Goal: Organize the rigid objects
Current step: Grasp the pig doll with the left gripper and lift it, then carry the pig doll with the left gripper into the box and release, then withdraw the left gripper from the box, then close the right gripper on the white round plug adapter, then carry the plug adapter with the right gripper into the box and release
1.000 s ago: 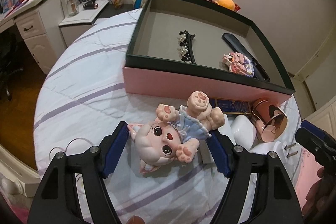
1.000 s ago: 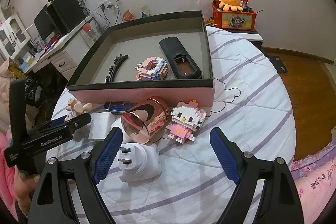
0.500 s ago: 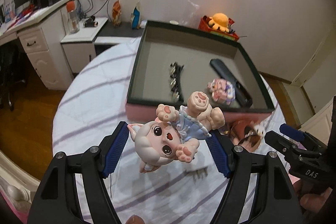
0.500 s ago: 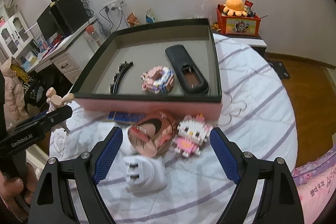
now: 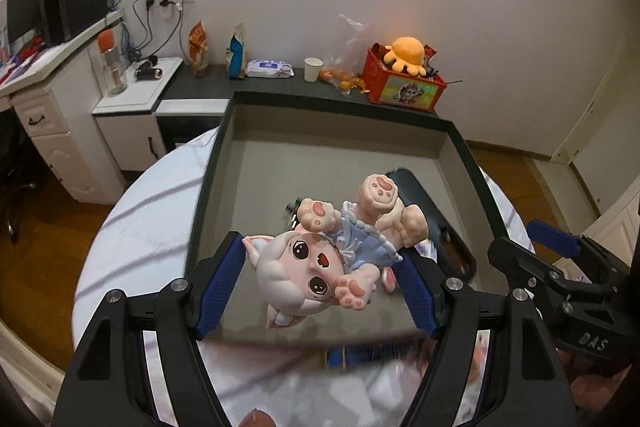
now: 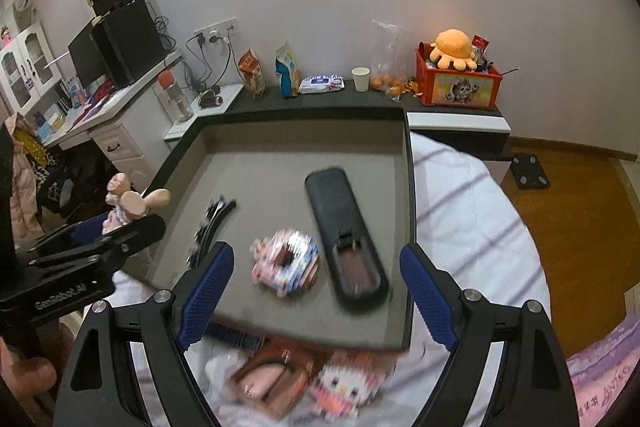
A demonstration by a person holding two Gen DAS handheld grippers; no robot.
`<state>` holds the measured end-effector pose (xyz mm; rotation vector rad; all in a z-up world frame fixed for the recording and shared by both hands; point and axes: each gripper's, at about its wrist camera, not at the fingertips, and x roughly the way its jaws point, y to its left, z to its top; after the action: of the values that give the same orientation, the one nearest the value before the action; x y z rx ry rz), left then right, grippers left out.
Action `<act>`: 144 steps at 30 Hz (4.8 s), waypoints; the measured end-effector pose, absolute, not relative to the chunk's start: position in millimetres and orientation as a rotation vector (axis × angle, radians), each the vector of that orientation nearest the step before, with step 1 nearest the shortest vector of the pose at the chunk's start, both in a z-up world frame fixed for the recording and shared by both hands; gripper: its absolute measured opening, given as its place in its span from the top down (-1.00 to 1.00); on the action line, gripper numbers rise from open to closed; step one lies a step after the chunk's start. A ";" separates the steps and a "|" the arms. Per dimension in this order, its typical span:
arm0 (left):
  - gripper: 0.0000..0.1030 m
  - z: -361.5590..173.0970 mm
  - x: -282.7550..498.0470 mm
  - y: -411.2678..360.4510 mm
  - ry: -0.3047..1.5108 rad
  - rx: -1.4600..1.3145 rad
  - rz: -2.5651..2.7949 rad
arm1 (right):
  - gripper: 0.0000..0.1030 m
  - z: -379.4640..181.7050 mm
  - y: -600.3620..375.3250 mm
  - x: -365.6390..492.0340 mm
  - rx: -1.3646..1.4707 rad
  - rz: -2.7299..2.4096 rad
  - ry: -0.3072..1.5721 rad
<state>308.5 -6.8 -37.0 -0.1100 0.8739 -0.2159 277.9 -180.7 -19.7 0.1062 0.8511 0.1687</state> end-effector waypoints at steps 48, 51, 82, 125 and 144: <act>-1.00 -7.5 167.5 9.4 0.794 -0.002 -0.079 | -0.68 -12.2 -191.5 171.5 0.167 0.169 0.841; -1.00 -9.6 154.4 15.3 0.794 -0.024 -0.072 | -0.68 -17.7 -188.8 159.3 0.160 0.174 0.856; -1.00 -53.1 131.2 34.7 0.872 -0.042 -0.047 | -0.19 -93.1 -141.7 160.5 0.059 0.186 1.045; -1.00 -26.2 272.0 14.0 0.757 -0.018 -0.053 | 0.02 -18.1 -178.5 280.7 0.104 0.215 0.876; -1.00 -47.3 361.2 1.5 0.819 -0.042 -0.032 | -0.14 -66.4 -183.7 387.2 0.037 0.158 1.023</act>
<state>361.2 1.5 -47.3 -0.0417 0.8191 -0.0319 387.2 -183.7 -66.4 0.0365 1.0225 0.1575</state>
